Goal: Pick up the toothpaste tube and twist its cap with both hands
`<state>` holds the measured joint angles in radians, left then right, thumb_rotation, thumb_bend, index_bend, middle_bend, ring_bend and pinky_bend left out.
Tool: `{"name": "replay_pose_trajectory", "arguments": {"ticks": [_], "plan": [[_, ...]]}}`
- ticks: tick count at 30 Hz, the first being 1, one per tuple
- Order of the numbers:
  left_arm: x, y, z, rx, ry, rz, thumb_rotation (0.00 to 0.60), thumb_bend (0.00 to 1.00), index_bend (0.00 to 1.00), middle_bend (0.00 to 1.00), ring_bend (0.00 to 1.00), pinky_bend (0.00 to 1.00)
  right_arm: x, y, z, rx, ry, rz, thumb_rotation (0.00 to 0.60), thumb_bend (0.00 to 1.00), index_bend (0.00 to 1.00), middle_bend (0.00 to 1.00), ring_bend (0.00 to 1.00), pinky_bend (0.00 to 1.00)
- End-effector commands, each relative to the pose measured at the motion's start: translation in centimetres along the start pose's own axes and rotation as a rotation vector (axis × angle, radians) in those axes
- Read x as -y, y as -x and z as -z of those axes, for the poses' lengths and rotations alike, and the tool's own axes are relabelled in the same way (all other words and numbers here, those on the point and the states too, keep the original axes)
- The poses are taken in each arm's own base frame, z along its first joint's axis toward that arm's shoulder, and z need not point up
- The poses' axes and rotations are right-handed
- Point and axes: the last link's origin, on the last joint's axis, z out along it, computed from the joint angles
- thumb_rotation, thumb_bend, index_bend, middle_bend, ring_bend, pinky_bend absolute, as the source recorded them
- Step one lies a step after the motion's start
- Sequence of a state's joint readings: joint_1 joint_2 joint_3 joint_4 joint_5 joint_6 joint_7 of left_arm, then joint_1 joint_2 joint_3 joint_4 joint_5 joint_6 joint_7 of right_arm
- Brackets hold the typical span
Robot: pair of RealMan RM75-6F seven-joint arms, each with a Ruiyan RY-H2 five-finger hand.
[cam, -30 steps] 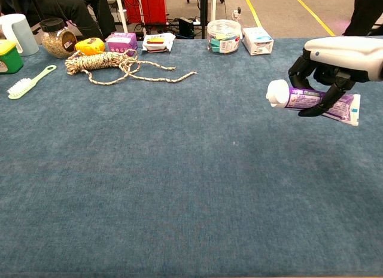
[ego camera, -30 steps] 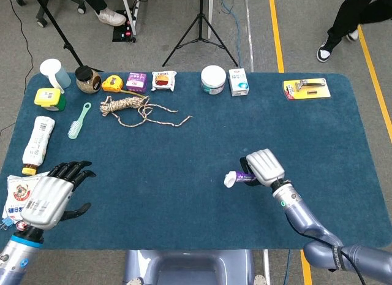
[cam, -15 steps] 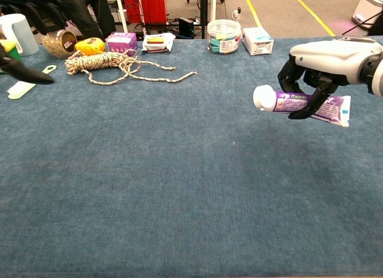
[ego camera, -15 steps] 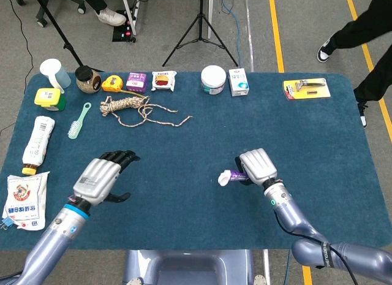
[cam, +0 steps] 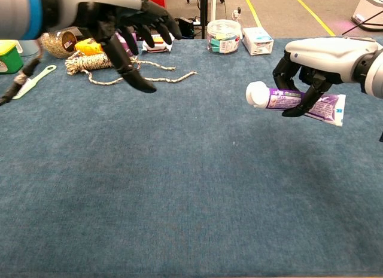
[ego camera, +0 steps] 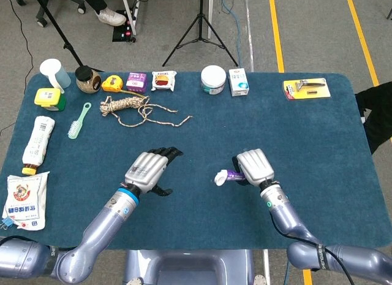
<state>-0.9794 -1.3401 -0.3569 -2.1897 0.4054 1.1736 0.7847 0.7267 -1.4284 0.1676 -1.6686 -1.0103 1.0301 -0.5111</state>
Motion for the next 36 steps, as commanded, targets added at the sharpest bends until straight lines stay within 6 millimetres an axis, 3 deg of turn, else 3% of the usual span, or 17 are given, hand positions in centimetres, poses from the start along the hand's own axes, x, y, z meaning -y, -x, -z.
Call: {"name": "replay_pose_trajectory", "arguments": {"ticks": [1, 15, 27, 36], "plan": [[-0.6, -0.1, -1.0, -0.010, -0.012, 0.007, 0.600, 0.16, 0.13, 0.16, 0.15, 0.21, 0.1, 0.0, 0.1, -0.004, -0.001, -0.002, 0.600, 0.30, 0.79, 0.82, 0.93, 0.99], [-2.2, 0.7, -3.4, 0.000, -0.044, 0.106, 0.596, 0.14, 0.11, 0.14, 0.13, 0.22, 1.1, -0.3, -0.3, -0.012, 0.000, -0.026, 0.600, 0.30, 0.79, 0.82, 0.93, 0.99], [-3.6, 1.0, -4.4, -0.023, -0.043, 0.151, 0.508, 0.11, 0.06, 0.10, 0.08, 0.22, 2.0, -0.6, -1.4, -0.006, 0.031, -0.044, 0.600, 0.30, 0.79, 0.83, 0.93, 0.99], [-4.7, 1.5, -5.3, -0.020, -0.048, 0.175, 0.490, 0.11, 0.05, 0.09, 0.07, 0.22, 2.9, -1.0, -1.5, -0.019, 0.023, -0.042, 0.600, 0.30, 0.79, 0.83, 0.93, 0.99]]}}
